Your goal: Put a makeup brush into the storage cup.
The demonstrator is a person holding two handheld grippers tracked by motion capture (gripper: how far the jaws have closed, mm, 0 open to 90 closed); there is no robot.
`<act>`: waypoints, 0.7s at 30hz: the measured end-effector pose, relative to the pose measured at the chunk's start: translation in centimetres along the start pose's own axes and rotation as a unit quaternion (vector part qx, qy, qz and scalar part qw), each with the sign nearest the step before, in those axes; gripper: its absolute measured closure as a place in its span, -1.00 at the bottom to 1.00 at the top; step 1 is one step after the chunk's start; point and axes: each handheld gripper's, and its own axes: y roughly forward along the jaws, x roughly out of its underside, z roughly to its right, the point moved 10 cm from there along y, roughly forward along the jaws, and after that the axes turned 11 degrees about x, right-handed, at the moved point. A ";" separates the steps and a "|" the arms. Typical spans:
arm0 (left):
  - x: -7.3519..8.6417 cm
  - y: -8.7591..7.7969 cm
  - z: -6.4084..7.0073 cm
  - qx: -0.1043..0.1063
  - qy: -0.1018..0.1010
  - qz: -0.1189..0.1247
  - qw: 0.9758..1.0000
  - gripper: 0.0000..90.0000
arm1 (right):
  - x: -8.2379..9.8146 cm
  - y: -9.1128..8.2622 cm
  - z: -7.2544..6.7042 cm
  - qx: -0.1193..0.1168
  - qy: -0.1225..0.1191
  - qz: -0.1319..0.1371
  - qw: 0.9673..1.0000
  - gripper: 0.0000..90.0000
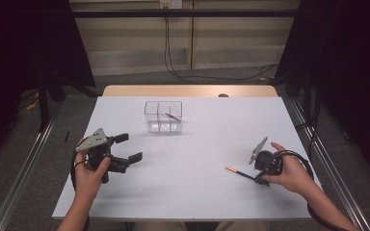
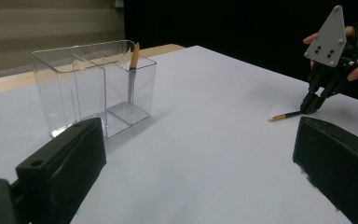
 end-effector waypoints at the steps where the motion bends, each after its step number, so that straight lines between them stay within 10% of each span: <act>1: 0.0 0.0 0.0 0.000 0.000 0.001 1.000 -0.95 | 0.0 0.0 0.0 -0.001 0.002 0.001 1.000 0.90; 13: -0.1 -0.1 -0.1 -0.002 -0.001 0.003 1.000 -0.95 | -0.3 -0.3 -0.5 -0.028 0.047 0.052 0.997 0.90; 21: -0.1 -0.1 0.0 -0.001 0.001 0.003 1.000 -0.95 | -1.1 -1.4 -0.2 -0.034 0.091 0.120 0.988 0.90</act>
